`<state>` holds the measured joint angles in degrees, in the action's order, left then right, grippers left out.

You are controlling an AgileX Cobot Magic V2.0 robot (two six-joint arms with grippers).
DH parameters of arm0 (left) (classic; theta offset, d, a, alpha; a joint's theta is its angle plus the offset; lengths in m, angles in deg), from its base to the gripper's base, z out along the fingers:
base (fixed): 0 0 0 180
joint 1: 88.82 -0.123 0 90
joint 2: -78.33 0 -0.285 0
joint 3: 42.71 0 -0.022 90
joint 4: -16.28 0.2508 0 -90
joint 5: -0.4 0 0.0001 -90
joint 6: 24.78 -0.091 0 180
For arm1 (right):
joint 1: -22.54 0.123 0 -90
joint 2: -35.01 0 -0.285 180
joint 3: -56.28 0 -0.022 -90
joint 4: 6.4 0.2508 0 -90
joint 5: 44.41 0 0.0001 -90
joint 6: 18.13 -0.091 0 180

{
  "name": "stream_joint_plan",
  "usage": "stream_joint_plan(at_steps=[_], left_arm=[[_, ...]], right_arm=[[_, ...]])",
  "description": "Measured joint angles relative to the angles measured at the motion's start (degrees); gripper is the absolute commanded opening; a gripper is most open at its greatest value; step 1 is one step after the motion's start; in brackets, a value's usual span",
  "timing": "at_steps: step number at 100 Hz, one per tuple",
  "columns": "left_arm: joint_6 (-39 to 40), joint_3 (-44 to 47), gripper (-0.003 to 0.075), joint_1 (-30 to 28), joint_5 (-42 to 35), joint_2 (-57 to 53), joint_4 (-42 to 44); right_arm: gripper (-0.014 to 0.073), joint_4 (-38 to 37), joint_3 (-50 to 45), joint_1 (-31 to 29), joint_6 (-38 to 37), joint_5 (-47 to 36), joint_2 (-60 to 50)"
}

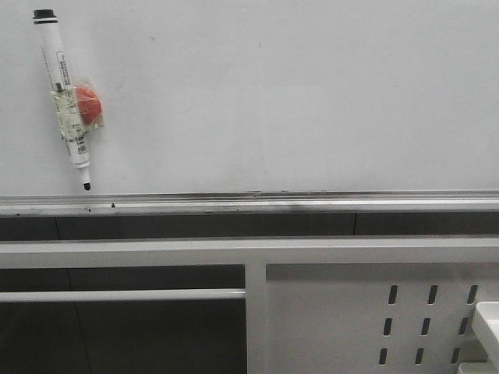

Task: Write number 1 on whiteboard

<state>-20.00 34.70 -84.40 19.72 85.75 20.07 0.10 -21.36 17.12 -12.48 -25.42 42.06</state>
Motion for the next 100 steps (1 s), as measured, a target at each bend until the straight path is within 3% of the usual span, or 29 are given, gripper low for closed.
stream_joint_plan(at_steps=[44,64,78,100], left_arm=[[0.00,0.00,-0.0020,0.00,-1.23,0.00,0.13],[0.00,0.00,-0.0020,0.00,-15.13,0.00,0.27],[0.00,0.00,-0.0020,0.00,-23.94,0.00,0.37],[0.00,0.00,-0.0020,0.00,-26.58,0.00,0.37]], right_arm=[[-0.0069,0.00,0.00,0.00,0.00,0.00,0.00],[-0.0069,-0.10,0.00,0.00,0.00,-0.20,0.00],[-0.0069,-0.31,0.00,0.00,0.00,-4.69,0.00],[-0.0069,-0.44,0.00,0.00,0.00,-10.65,0.00]])
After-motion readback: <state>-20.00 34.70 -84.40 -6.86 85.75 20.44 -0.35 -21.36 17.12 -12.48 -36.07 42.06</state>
